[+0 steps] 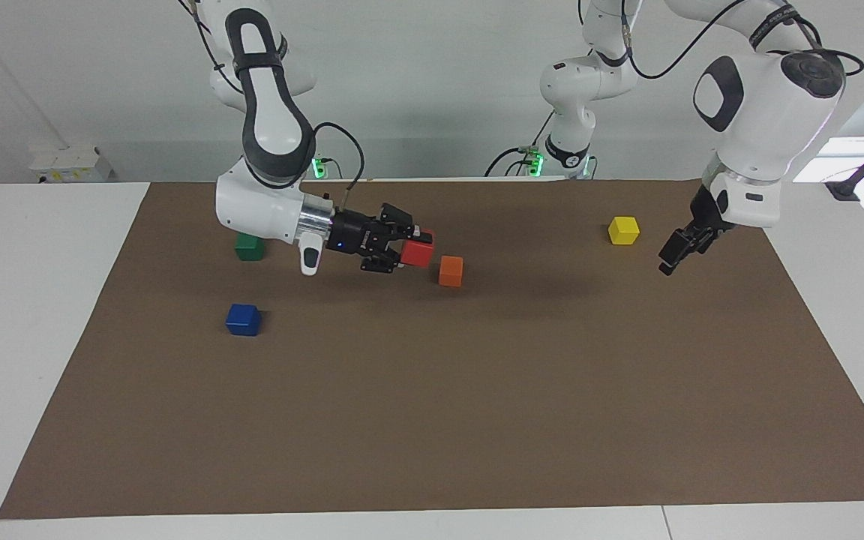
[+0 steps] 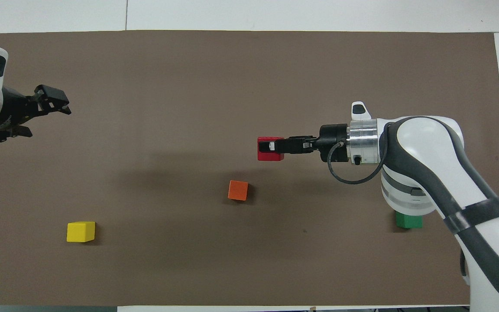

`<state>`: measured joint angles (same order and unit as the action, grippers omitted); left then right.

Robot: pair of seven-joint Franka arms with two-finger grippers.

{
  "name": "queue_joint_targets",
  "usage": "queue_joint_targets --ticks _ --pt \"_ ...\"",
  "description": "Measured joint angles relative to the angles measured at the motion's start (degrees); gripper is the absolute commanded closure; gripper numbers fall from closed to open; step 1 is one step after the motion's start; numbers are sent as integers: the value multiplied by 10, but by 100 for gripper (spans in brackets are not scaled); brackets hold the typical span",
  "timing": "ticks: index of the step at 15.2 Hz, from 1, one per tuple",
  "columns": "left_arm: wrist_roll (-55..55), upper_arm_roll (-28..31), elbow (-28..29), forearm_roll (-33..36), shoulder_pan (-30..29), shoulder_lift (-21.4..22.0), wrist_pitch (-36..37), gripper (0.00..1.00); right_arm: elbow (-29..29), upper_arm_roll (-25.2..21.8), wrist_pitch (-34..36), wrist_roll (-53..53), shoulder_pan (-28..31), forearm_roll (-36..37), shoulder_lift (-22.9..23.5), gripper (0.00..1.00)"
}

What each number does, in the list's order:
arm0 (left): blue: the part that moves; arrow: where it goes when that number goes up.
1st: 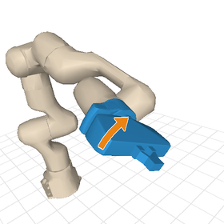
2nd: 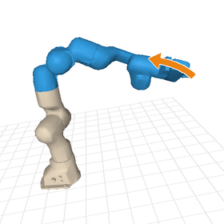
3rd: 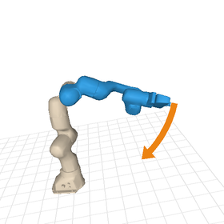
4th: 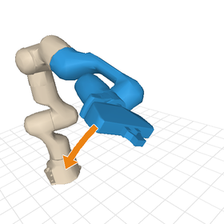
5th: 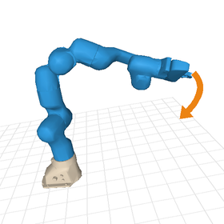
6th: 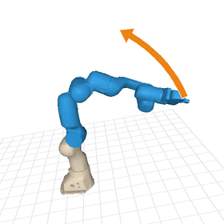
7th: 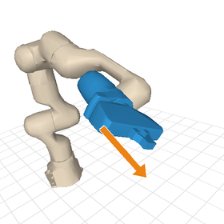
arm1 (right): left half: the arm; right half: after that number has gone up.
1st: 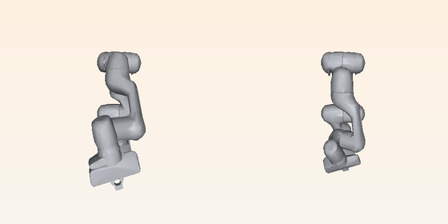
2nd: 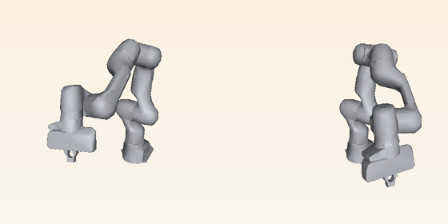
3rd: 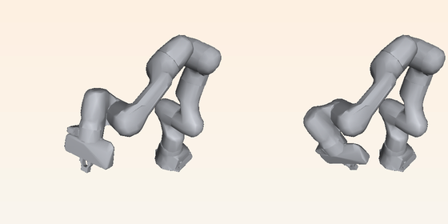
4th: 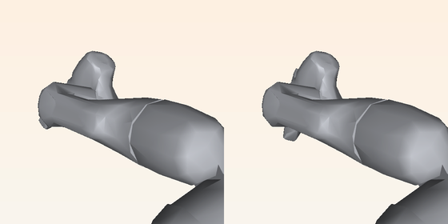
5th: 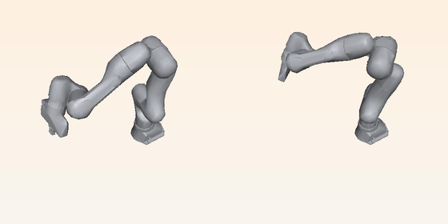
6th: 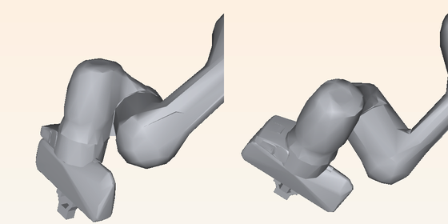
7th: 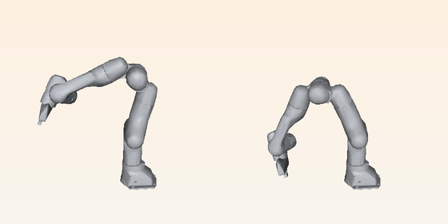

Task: Transfer red block to right arm and stack on blue block
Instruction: 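Lower the red cube onto the blue cube with the right gripper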

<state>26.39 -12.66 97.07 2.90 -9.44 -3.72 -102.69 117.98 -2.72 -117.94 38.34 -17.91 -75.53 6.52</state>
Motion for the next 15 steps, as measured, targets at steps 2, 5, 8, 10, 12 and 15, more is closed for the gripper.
queue_joint_targets --ticks 2,5,8,10,12,15 --pt "-25 0 -27 24 -3 -3 47 0 -4 -6 -2 -44 11 105 -5 100" --pt "-36 0 -30 29 -19 3 60 0 -28 -9 -2 -147 29 292 -9 100" --pt "-39 -3 -29 29 -21 7 69 0 -50 -9 -2 -268 33 459 -10 100" --pt "-54 -7 -30 29 -21 14 96 0 -52 -9 1 -336 34 552 -10 100" --pt "-111 -7 -34 25 -21 24 126 0 -52 -8 24 -382 42 623 -10 100" --pt "-174 -3 -55 23 -21 31 153 0 -51 -9 53 -390 74 697 -10 100"
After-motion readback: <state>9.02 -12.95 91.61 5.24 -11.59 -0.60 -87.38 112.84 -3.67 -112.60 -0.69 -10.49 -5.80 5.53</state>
